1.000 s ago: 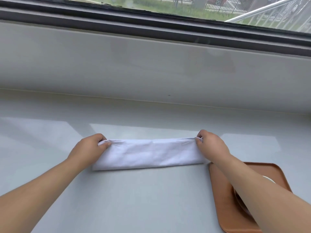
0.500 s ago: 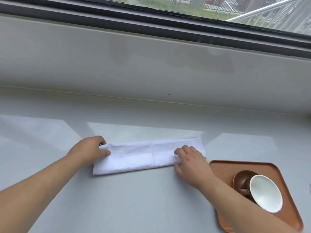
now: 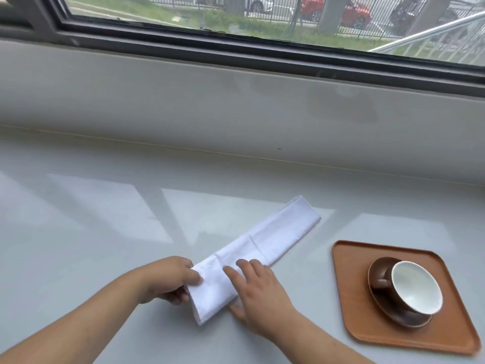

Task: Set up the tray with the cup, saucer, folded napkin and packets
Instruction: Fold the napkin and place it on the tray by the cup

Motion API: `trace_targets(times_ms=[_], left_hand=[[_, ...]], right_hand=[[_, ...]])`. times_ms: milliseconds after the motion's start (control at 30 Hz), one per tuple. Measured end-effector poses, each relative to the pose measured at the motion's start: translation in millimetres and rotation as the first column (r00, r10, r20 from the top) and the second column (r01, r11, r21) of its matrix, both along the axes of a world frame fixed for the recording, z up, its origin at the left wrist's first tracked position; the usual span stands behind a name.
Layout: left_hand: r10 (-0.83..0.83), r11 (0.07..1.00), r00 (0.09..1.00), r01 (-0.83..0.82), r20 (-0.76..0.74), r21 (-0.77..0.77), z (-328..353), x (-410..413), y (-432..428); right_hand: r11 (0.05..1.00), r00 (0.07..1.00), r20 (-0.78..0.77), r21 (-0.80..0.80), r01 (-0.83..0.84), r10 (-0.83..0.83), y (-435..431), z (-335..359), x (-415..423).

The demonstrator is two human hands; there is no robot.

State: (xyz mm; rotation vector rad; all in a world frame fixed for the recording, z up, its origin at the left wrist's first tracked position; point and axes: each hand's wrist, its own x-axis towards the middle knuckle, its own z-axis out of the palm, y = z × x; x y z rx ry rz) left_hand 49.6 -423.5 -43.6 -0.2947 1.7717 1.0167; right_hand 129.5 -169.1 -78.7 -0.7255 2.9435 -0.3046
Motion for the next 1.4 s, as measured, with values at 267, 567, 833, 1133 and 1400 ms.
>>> trace_targets(times_ms=[267, 567, 833, 1133, 1400], left_hand=[[0.087, 0.984, 0.993, -0.098, 0.076, 0.151, 15.2, 96.8, 38.3], [0.125, 0.965, 0.99, -0.138, 0.071, 0.221, 34.0, 159.7, 79.0], [0.17, 0.981, 0.956, -0.188, -0.239, -0.053, 43.0, 159.1, 83.3], [-0.069, 0.975, 0.965, 0.119, -0.254, 0.189, 57.1, 106.0, 100.7], [0.088, 0.988, 0.897, -0.025, -0.433, 0.149, 33.6, 27.0, 126.3]], right_hand=[[1.0, 0.999, -0.041, -0.022, 0.0, -0.001, 19.5, 14.7, 51.3], [0.989, 0.988, 0.054, -0.04, -0.141, 0.144, 52.0, 26.9, 119.1], [0.86, 0.916, 0.368, -0.404, 0.312, -0.16, 69.0, 63.8, 124.2], [0.488, 0.718, 0.675, -0.576, 0.656, -0.17, 76.0, 86.0, 59.8], [0.316, 0.608, 0.727, -0.523, 0.792, -0.319, 84.6, 71.1, -17.6]])
